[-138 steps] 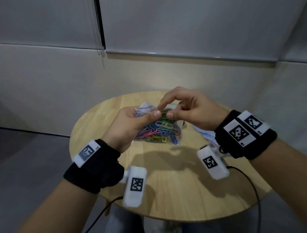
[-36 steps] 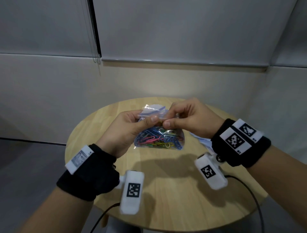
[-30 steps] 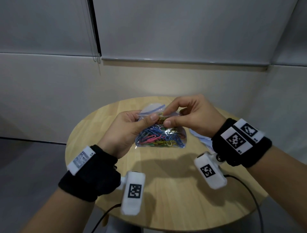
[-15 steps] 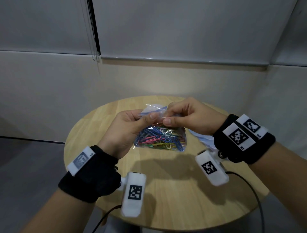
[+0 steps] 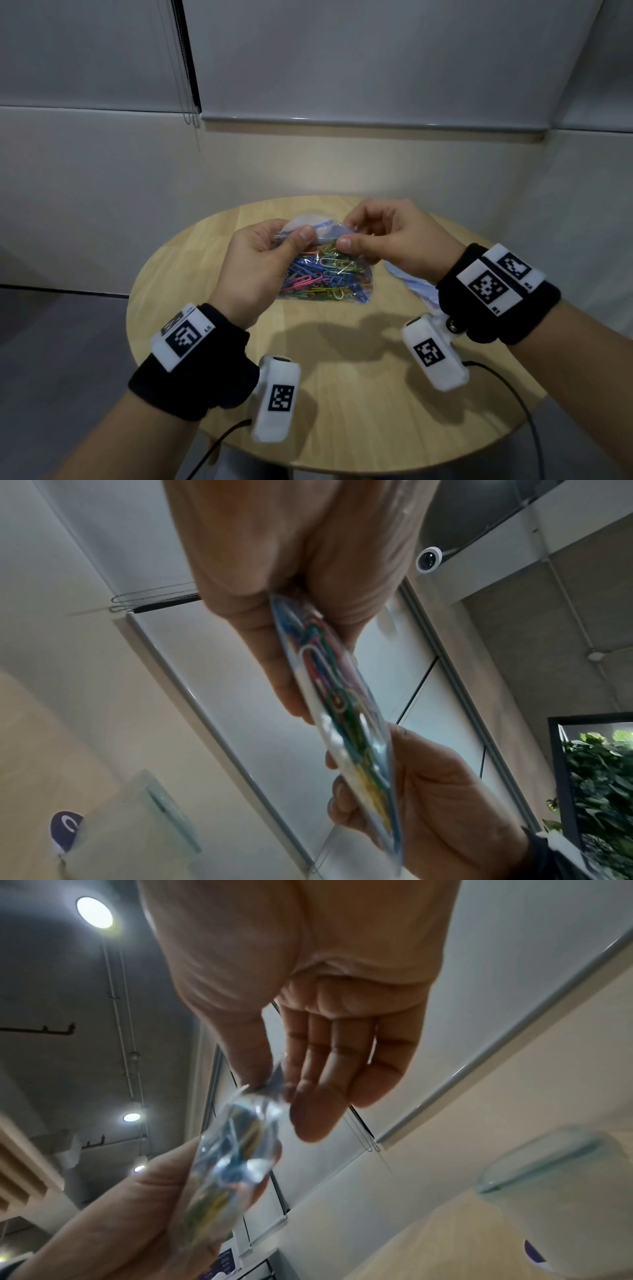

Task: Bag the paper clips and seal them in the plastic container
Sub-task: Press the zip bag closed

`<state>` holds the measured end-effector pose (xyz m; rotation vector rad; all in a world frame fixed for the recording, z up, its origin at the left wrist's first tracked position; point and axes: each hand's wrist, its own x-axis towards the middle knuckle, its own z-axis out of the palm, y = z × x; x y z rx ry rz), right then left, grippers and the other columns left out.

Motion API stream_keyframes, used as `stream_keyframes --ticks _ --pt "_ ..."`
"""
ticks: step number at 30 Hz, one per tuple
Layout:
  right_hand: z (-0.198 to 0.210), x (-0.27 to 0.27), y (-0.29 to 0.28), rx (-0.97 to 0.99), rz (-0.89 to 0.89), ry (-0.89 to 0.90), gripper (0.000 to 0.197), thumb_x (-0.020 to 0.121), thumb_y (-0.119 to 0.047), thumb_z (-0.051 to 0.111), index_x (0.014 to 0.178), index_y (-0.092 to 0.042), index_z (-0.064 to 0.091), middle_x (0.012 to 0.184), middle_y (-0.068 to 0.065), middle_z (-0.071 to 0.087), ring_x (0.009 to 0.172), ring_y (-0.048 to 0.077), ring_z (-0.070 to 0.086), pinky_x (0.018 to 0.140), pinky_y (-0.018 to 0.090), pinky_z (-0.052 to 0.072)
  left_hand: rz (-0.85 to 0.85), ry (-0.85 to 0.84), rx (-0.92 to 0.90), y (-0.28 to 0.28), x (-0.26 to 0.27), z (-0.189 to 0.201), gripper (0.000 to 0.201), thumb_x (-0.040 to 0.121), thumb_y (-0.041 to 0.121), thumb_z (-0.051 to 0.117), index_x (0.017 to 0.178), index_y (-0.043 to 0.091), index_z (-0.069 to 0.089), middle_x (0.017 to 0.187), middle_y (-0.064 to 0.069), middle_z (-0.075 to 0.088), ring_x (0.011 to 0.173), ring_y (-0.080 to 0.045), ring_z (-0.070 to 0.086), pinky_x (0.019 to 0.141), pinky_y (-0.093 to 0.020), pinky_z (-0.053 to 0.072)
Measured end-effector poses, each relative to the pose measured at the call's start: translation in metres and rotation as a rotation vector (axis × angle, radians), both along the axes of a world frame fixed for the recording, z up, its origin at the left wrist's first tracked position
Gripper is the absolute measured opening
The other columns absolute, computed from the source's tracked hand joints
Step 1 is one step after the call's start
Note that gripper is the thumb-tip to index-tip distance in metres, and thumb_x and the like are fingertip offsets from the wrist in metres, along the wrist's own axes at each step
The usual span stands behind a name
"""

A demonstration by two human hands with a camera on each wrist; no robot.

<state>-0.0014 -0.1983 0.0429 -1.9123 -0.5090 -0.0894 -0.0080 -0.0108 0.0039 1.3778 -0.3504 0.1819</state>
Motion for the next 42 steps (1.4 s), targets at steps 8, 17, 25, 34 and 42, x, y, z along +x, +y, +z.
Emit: stream_keyframes --ticks 8,17,25,34,42 --pt "-0.004 -0.001 0.002 -0.029 -0.041 -0.025 0.023 0.084 0.002 0.063 0.064 -0.009 0.064 0.052 0.004 0.060 0.045 0.012 0.055 0.053 0.027 0.048 0.048 -0.008 0.127 0.006 0.004 -0.001 0.008 0.090 0.010 0.064 0.086 0.003 0.066 0.073 -0.007 0.071 0.061 -0.014 0.067 0.058 -0.025 0.054" --pt "-0.016 -0.008 0.010 -0.090 -0.049 -0.155 0.014 0.075 -0.015 0.062 0.061 -0.015 0.061 0.052 -0.003 0.053 0.049 0.007 0.046 0.051 0.023 0.039 -0.135 0.061 0.370 0.013 0.000 0.016 0.015 0.069 0.015 0.080 0.076 0.004 0.071 0.064 -0.002 0.068 0.056 -0.010 0.060 0.052 -0.018 0.046" --pt "-0.015 -0.011 0.008 -0.129 0.013 -0.138 0.013 0.080 -0.010 0.065 0.068 -0.006 0.063 0.059 0.005 0.057 0.055 0.012 0.049 0.054 0.027 0.040 -0.081 -0.028 0.506 0.007 -0.004 0.022 0.031 0.070 0.026 0.071 0.084 -0.002 0.072 0.074 -0.015 0.069 0.066 -0.017 0.062 0.063 -0.031 0.048" --pt "-0.015 -0.014 0.006 -0.275 -0.063 -0.238 0.014 0.073 -0.024 0.061 0.063 -0.015 0.062 0.054 -0.004 0.053 0.051 0.008 0.045 0.052 0.027 0.038 -0.044 -0.090 0.747 0.002 -0.007 0.027 0.016 0.084 0.024 0.071 0.085 0.008 0.071 0.080 -0.018 0.072 0.066 -0.012 0.061 0.063 -0.028 0.049" --pt "-0.015 -0.017 -0.004 -0.506 -0.095 -0.359 0.009 0.079 -0.020 0.065 0.071 -0.016 0.066 0.060 0.000 0.061 0.058 0.019 0.054 0.059 0.035 0.045 0.021 -0.280 1.086 0.010 -0.005 0.016 0.010 0.093 0.023 0.060 0.092 0.016 0.067 0.081 0.005 0.062 0.070 -0.004 0.053 0.062 -0.011 0.038"
